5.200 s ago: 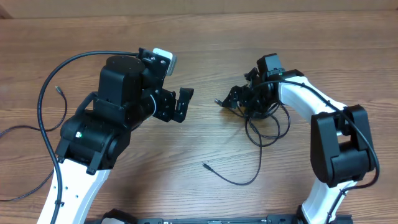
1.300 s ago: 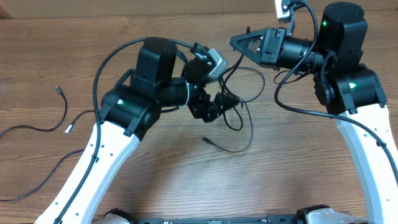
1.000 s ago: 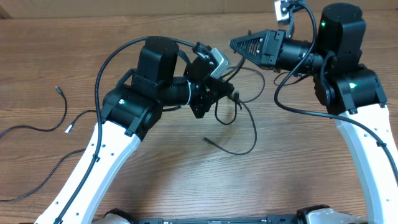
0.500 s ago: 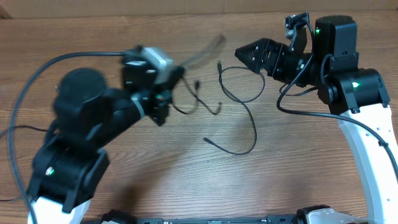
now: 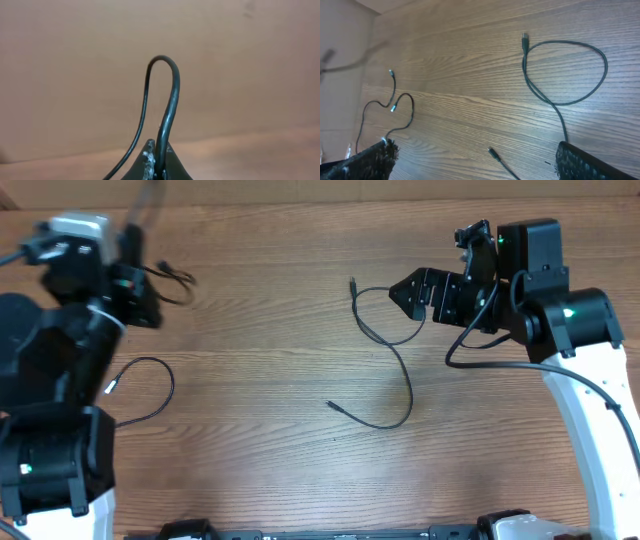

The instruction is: Untangle cables

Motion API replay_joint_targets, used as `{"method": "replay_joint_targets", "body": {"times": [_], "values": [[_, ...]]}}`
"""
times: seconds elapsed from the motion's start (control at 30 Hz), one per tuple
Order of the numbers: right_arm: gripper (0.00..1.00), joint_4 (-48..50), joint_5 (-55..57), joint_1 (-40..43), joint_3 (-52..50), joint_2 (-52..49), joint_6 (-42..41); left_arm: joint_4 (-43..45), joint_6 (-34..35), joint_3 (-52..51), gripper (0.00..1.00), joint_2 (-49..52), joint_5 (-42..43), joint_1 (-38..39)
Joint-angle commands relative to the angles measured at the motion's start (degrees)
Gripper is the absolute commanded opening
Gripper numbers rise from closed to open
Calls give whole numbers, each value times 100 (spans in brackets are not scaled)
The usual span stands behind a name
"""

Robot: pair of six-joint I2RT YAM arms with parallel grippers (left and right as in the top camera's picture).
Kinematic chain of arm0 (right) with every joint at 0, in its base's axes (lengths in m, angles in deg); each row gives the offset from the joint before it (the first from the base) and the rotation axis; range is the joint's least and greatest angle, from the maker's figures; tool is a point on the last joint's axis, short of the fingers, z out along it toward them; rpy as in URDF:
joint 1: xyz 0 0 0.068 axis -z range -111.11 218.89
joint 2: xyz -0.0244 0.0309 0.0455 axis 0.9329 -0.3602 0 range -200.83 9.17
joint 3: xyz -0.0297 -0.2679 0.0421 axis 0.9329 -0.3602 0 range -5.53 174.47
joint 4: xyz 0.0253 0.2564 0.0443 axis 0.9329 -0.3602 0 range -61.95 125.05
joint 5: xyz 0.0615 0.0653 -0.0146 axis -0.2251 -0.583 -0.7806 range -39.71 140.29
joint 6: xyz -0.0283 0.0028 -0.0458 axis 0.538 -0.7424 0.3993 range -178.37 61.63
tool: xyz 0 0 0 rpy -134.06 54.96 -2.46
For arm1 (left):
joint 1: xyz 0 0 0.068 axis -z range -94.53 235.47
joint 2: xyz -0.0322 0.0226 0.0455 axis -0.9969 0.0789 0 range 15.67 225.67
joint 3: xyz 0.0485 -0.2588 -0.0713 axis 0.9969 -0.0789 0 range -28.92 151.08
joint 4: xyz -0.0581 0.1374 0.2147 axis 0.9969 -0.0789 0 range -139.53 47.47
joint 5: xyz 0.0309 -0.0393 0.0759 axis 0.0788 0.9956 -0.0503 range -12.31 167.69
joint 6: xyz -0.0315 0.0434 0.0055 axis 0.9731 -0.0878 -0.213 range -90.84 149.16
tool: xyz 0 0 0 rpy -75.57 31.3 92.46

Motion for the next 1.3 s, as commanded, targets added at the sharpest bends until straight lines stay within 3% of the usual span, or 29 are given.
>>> {"method": "replay_joint_targets", "body": {"times": [0.0,0.2,0.57,0.67,0.73,0.93,1.0,1.03,1.1,1.17,1.27], "values": [[100,-26,118,15,122,-208,87,170,74,52,4,284,-459,-420],[100,-101,118,15,118,-439,90,160,103,52,4,1021,-957,-1152],[100,-251,118,15,81,-490,260,382,1158,52,4,2170,-938,-2767],[100,-249,120,15,81,-490,262,280,1580,52,9,2566,-929,-3001],[100,-254,120,15,81,-490,262,188,1784,52,4,2822,-931,-3097],[100,-269,118,15,81,-490,367,157,1965,52,4,3324,-756,-3080],[100,-256,118,15,81,-490,369,144,1965,52,30,3458,-468,-3042],[100,-251,118,15,81,-490,367,129,1965,52,54,3499,-319,-3027],[100,-256,120,15,81,-490,369,50,1963,52,80,3545,153,-3021],[100,-256,120,15,81,-490,369,-28,1902,52,91,3545,546,-3021],[100,-243,125,15,81,-490,369,-219,1764,52,97,3543,1056,-2986]]}}
